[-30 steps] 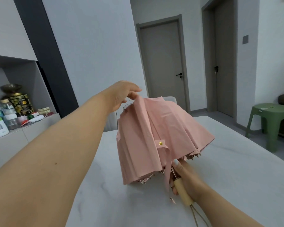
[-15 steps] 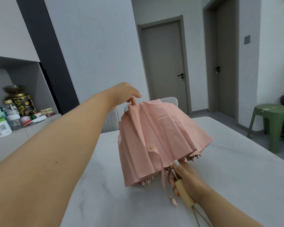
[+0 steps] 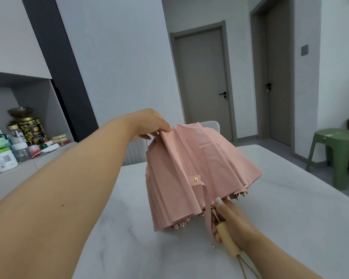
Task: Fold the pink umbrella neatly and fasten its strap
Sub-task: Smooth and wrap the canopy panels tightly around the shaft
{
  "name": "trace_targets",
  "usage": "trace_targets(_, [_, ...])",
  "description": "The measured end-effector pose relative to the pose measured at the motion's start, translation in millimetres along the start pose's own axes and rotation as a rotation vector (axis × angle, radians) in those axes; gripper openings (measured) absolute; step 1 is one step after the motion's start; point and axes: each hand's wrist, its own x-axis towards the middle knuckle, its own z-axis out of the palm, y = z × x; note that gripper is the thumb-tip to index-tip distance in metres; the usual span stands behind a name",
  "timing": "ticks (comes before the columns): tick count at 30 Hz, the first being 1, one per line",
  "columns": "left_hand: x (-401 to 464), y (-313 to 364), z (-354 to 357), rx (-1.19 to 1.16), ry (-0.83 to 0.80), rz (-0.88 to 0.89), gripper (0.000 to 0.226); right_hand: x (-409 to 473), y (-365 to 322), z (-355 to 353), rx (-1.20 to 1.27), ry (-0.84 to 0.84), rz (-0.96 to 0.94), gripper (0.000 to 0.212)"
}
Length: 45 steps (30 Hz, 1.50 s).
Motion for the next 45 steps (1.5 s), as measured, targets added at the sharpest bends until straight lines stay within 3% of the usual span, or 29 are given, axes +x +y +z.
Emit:
trace_targets(6, [-7,-8,-3,0.06,0.006,-0.005,0.027,1,-2,-1,0.051,-0.026,0.008,0.052])
trace_targets(10, [-8,-15,9,0.184,0.217,0.02,0.028,3,1,-1,0.021,-0.001,-0.004,0.07])
trace_targets(12, [-13,-16,26,0.26,0.435,0.165,0.018,2,2,0,0.023,0.002,0.001,0.066])
trace_targets(14, [-24,-14,49,0.3,0.526,0.417,0.007,2,1,1,0.032,0.003,0.01,0.064])
trace_targets(15, [-29,-14,61,0.328,0.494,0.521,0.005,1,0,2,0.031,0.002,0.012,0.065])
trace_targets(17, [-40,-16,84,0.442,0.355,0.579,0.036,0,-2,3,0.038,0.01,0.014,0.063])
trace_targets(20, [-51,-31,104,0.553,0.279,0.479,0.048,0,-4,3,0.065,0.016,0.027,0.063])
trace_targets(24, [-54,-61,118,0.33,0.347,0.37,0.044,-1,-8,3,0.071,-0.008,0.028,0.057])
trace_targets(29, [-55,-79,146,0.041,0.398,0.211,0.019,-1,-12,4,0.061,-0.01,0.014,0.06])
trace_targets(33, [-53,-73,166,-0.311,0.379,0.002,0.044,-2,-14,7,0.047,0.003,-0.006,0.058])
trace_targets(36, [-53,-63,175,-0.705,0.249,-0.089,0.057,-4,-16,11,0.015,0.004,0.005,0.06])
trace_targets(40, [-39,-71,192,-0.96,0.162,-0.124,0.118,-7,-19,16,-0.032,-0.026,0.011,0.057])
trace_targets(45, [-27,-80,202,-1.067,0.184,-0.152,0.102,-6,-19,18,-0.057,0.007,0.066,0.047])
